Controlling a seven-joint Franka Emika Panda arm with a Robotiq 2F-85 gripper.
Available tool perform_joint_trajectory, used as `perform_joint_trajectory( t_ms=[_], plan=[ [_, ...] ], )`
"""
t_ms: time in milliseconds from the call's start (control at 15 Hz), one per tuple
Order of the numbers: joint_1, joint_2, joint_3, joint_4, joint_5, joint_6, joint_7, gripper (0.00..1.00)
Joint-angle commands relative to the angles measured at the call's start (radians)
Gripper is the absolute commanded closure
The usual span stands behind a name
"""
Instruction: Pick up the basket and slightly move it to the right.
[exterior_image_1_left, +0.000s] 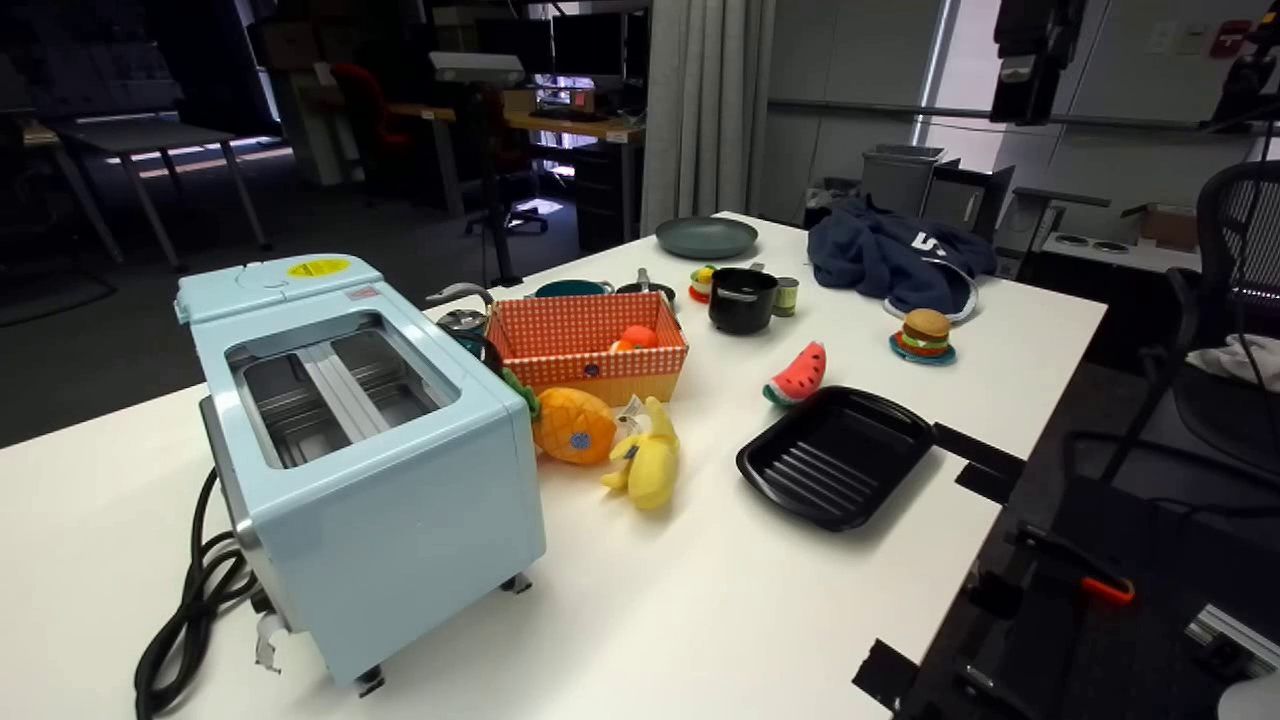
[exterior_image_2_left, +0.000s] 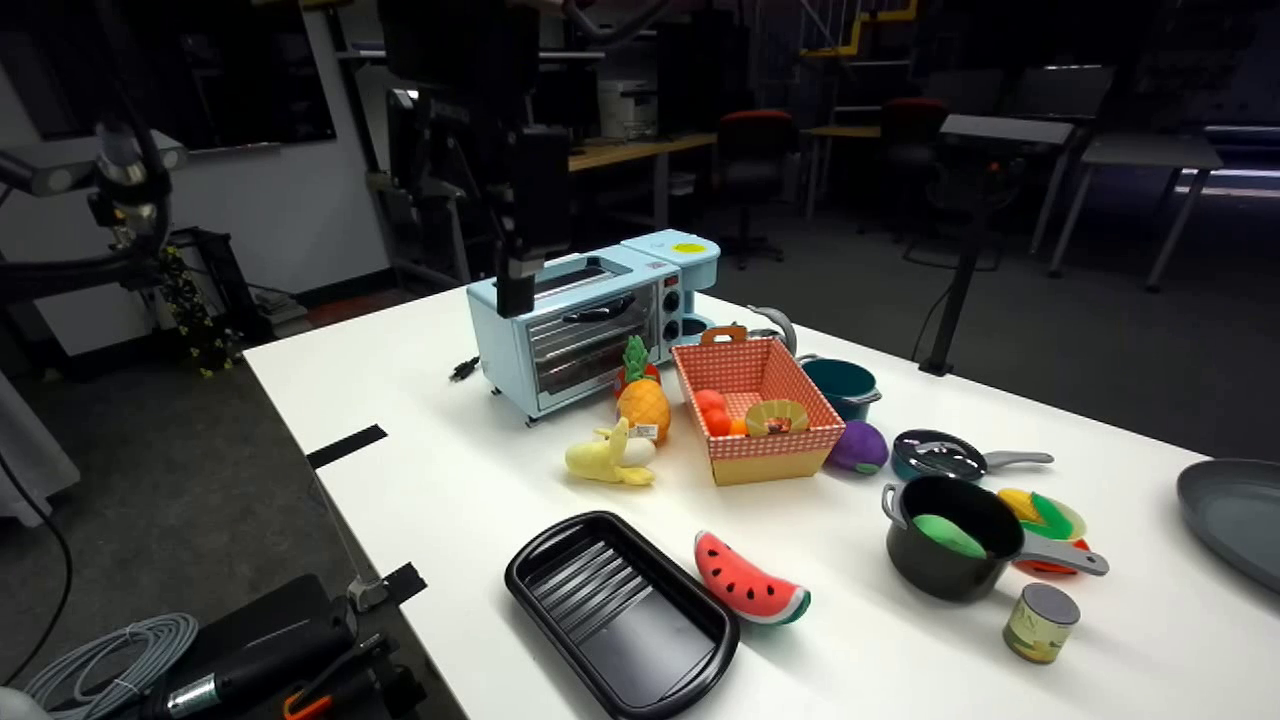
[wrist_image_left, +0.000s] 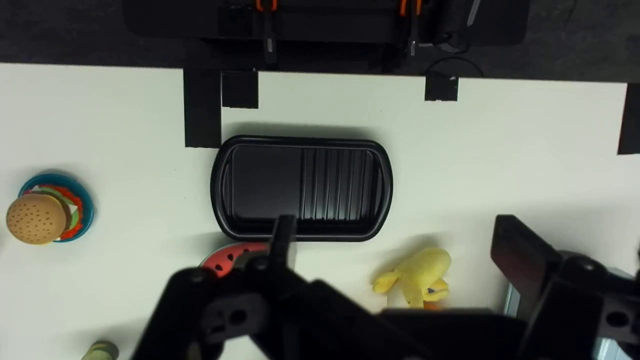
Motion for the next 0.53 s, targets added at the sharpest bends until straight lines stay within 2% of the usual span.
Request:
perform_joint_trajectory(
  t_ms=[0, 467],
  plan=[
    [-0.022, 0.091, 0.023, 0.015, 0.027, 0.124, 0.101, 0.00],
    [-0.048, 0.329, 0.046, 0.068, -0.006, 0.423, 0.263, 0.00]
  ],
)
